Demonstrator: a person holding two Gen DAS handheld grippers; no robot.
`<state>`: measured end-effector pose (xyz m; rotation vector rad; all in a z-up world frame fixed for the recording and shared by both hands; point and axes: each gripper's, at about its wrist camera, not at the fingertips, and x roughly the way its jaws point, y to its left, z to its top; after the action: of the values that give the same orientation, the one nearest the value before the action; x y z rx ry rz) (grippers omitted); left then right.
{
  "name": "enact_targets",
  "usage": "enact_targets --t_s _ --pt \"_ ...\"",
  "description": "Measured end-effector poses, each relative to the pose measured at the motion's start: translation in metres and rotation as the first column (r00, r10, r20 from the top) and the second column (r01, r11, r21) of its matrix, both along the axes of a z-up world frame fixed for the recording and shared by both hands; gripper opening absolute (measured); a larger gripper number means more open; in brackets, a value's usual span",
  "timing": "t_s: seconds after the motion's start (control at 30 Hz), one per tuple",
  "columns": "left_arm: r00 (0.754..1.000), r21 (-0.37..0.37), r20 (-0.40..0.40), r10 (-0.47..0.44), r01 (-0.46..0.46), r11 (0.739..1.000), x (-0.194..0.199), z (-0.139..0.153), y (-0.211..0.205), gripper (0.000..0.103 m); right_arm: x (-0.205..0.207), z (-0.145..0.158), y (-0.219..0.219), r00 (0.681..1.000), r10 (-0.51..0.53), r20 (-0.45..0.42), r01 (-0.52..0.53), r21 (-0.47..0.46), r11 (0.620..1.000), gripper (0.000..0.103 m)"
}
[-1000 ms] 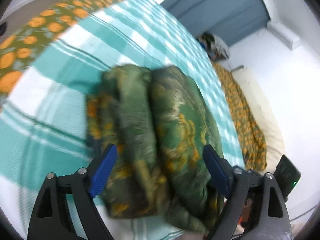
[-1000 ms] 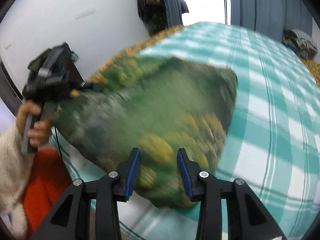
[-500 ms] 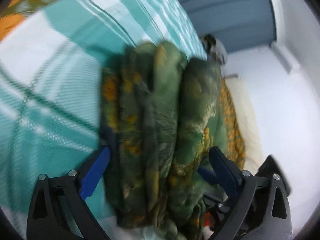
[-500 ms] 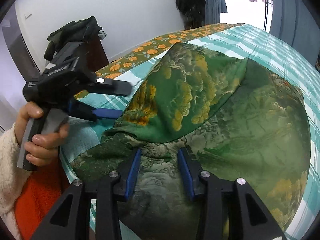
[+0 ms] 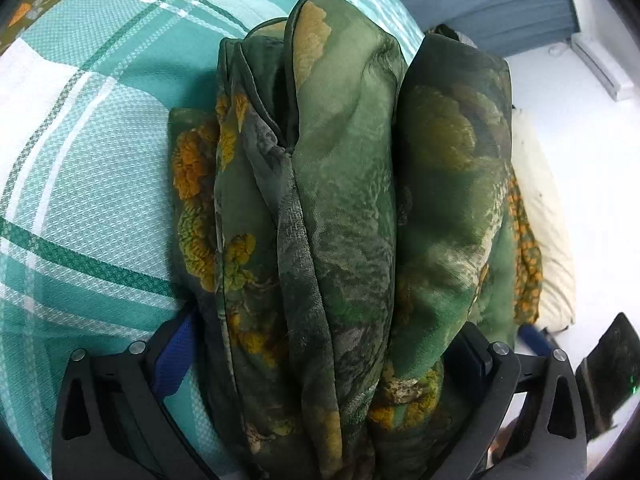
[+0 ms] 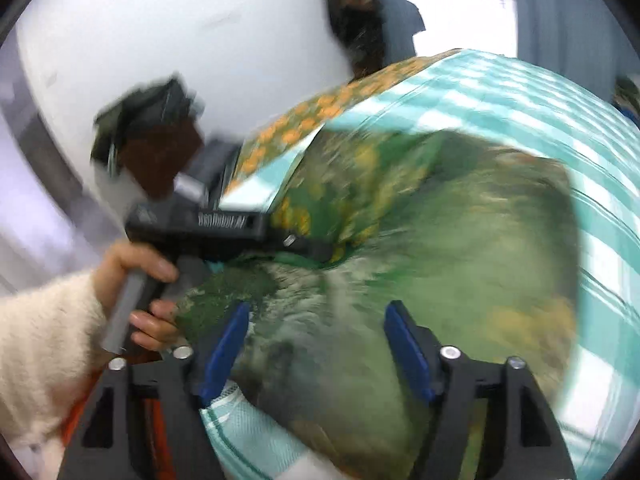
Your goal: Fold large clothes
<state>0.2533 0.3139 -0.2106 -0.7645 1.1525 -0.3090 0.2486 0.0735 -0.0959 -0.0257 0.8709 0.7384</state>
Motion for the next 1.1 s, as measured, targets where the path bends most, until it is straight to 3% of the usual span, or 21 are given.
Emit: enact_targets --t_s 0.07,0.13,0.23,0.5,0.73,1.1 --pt "1.000 0.002 0.006 -0.001 0.001 1.000 0.001 -0.001 0.000 0.103 0.003 0.006 -0.020 0.995 -0.092 0.050 0.096 -0.085 0.992 0.076" --pt "1.000 0.006 0.011 0.000 0.000 1.000 0.001 0.000 -0.004 0.103 0.006 0.010 -0.036 0.975 -0.175 0.133 0.204 -0.245 0.948 0.076" --pt "1.000 0.009 0.013 0.002 -0.002 1.000 0.000 0.001 -0.006 0.103 0.010 0.015 -0.054 0.952 -0.247 0.179 0.296 -0.341 0.892 0.076" --pt "1.000 0.008 0.015 0.001 -0.001 1.000 -0.003 0.001 -0.005 0.103 0.017 0.015 -0.063 0.938 -0.289 0.190 0.342 -0.385 0.857 0.076" --pt "1.000 0.008 0.016 0.001 -0.002 1.000 -0.004 0.002 -0.005 0.103 0.010 0.017 -0.064 0.936 -0.296 0.190 0.349 -0.393 0.851 0.076" --pt "1.000 0.007 0.022 0.001 -0.001 1.000 -0.010 0.003 -0.001 0.103 0.003 -0.010 -0.080 0.935 -0.340 0.100 0.351 -0.389 0.852 0.076"
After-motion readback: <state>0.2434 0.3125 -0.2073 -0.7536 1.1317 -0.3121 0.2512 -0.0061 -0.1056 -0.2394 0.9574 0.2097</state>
